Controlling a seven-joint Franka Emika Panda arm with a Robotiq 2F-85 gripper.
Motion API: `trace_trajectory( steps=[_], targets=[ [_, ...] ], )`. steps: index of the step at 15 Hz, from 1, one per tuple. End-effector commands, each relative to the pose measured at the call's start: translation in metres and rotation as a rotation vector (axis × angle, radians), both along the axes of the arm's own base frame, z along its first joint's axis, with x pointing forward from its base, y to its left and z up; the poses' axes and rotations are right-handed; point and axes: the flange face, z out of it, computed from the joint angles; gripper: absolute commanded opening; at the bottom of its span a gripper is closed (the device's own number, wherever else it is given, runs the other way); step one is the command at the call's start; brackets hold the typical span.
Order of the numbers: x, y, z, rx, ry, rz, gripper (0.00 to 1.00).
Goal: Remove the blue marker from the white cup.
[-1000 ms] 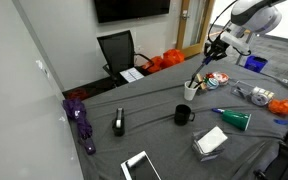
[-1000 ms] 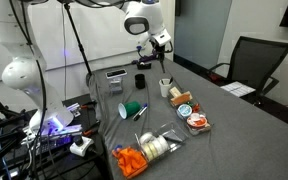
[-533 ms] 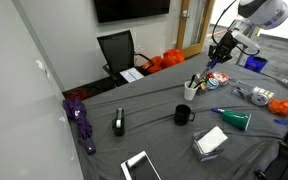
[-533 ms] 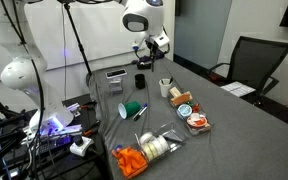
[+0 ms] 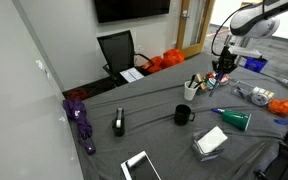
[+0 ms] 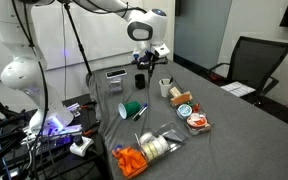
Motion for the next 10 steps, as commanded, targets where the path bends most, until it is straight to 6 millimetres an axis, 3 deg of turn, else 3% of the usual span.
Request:
trace_trajectory(
  steps=[1,10],
  targets=[
    [0.002,-0.001,-0.031,-0.122,0.064,-0.014,0.05],
    [0.009,-0.001,-0.089,-0.524,0.1,0.003,0.05]
  ],
)
